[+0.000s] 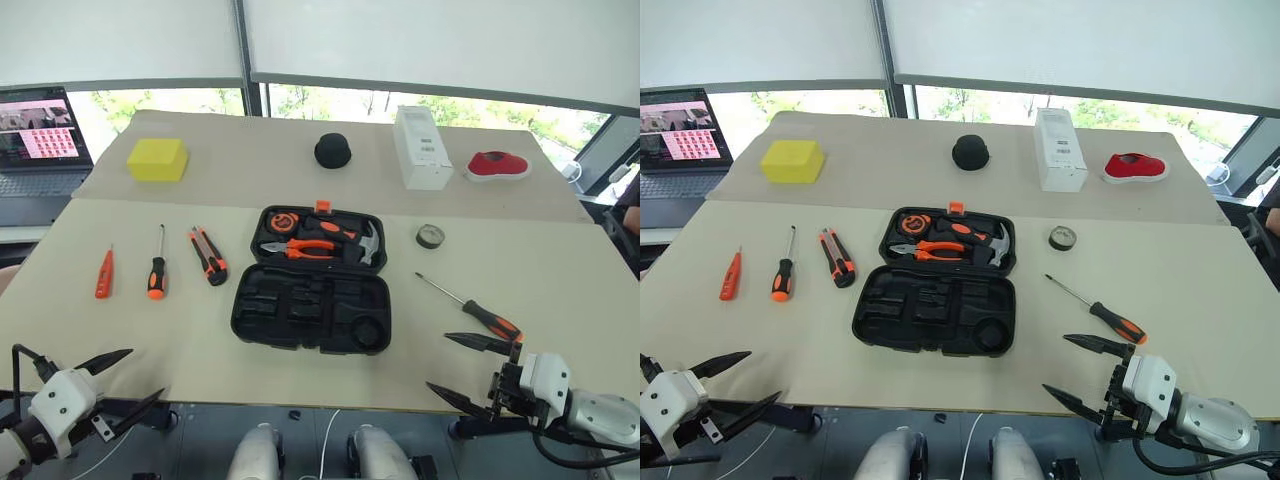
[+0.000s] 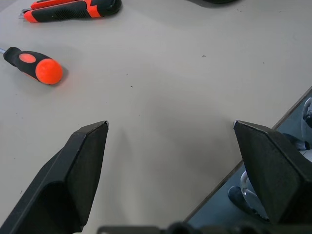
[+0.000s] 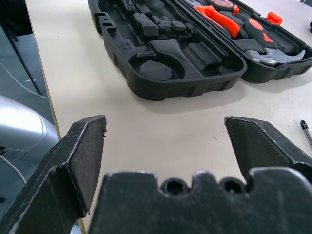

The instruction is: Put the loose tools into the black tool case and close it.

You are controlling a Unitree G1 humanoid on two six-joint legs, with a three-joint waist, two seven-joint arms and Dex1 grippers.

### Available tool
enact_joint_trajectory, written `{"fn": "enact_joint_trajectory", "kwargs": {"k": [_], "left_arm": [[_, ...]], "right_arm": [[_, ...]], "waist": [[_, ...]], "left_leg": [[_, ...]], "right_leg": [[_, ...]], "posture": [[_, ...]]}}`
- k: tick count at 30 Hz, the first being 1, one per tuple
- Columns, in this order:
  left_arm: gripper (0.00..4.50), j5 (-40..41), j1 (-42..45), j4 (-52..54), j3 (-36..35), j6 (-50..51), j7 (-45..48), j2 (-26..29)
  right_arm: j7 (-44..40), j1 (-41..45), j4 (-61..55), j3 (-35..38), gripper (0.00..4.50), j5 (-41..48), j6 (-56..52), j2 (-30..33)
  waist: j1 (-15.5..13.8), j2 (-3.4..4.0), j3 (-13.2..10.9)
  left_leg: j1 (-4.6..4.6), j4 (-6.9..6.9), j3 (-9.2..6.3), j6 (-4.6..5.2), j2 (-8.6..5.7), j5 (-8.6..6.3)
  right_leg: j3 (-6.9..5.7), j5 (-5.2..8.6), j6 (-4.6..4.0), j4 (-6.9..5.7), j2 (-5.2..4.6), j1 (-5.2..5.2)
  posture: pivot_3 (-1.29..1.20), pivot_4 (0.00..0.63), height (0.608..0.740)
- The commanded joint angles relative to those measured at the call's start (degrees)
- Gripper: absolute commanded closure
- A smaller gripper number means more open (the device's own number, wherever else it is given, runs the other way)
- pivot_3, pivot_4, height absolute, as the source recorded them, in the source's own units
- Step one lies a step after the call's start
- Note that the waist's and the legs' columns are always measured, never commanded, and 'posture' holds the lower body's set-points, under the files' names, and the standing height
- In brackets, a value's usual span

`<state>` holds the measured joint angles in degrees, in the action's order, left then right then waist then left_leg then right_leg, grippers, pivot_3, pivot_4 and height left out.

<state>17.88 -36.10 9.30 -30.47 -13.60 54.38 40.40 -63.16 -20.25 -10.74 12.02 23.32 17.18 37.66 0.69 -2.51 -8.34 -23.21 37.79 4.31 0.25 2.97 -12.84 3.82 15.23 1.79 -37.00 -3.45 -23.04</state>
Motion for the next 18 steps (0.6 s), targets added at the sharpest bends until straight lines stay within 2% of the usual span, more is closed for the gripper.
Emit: {"fn": "enact_joint_trajectory", "kwargs": {"k": [1, 4, 9, 12, 15, 18], "left_arm": [[0.12, 4.47, 0.7, 2.72, -4.16, 5.24, -3.23, -0.45], [0.12, 14.89, 5.04, 5.38, -9.44, 17.0, -10.51, -1.3], [0.12, 19.56, 5.24, 8.87, -15.49, 31.01, -22.07, -4.11], [0.12, 19.68, 4.4, 8.42, -18.65, 38.5, -30.28, -6.88], [0.12, 22.79, 3.58, 10.19, -20.75, 43.29, -33.03, -9.44], [0.12, 27.61, 3.2, 15.02, -19.95, 49.68, -33.09, -8.14]], "right_arm": [[0.18, 2.42, -1.76, -1.62, 0.01, 2.66, -2.82, -0.38], [0.28, 7.21, -3.92, -4.87, 0.01, 5.48, -7.2, -1.47], [3.6, 13.68, -6.55, -5.24, 0.01, 8.93, -6.5, -7.25], [6.87, 17.09, -8.33, -4.86, 0.01, 11.91, -10.35, -9.01], [6.84, 18.85, -8.78, -5.11, 0.01, 12.01, -10.17, -9.41], [6.72, 19.54, -8.31, -5.39, 0.01, 11.49, -9.47, -9.6]], "waist": [[0.01, 0.0, 0.0], [0.15, -0.08, -0.02], [0.4, -0.02, -0.02], [0.6, -0.04, -0.03], [0.24, -0.18, -0.02], [-0.17, -0.25, 0.01]], "left_leg": [[0.0, 0.0, 0.0, 0.0, 0.0, 0.0], [0.03, 0.01, -0.11, 0.0, 0.11, 0.0], [0.05, 0.02, -0.42, 0.0, 0.04, 0.0], [0.02, 0.02, -0.43, -0.01, -0.02, -0.08], [0.01, 0.02, -0.48, -0.02, -0.02, -0.09], [0.03, 0.04, -0.52, -0.02, -0.03, -0.08]], "right_leg": [[0.0, 0.0, 0.0, 0.0, 0.0, 0.0], [0.0, -0.02, -0.01, -0.09, 0.05, -0.01], [0.01, -0.03, 0.03, -0.12, 0.03, 0.01], [0.07, -0.06, 0.11, -0.11, 0.02, 0.0], [0.04, -0.07, 0.1, -0.12, 0.05, -0.01], [-0.03, -0.07, 0.09, -0.12, 0.02, 0.01]], "posture": [[0.0, 0.15, 0.74], [0.0, 0.15, 0.74], [0.0, 0.15, 0.74], [0.0, 0.15, 0.74], [0.0, 0.15, 0.74], [0.0, 0.15, 0.74]]}}
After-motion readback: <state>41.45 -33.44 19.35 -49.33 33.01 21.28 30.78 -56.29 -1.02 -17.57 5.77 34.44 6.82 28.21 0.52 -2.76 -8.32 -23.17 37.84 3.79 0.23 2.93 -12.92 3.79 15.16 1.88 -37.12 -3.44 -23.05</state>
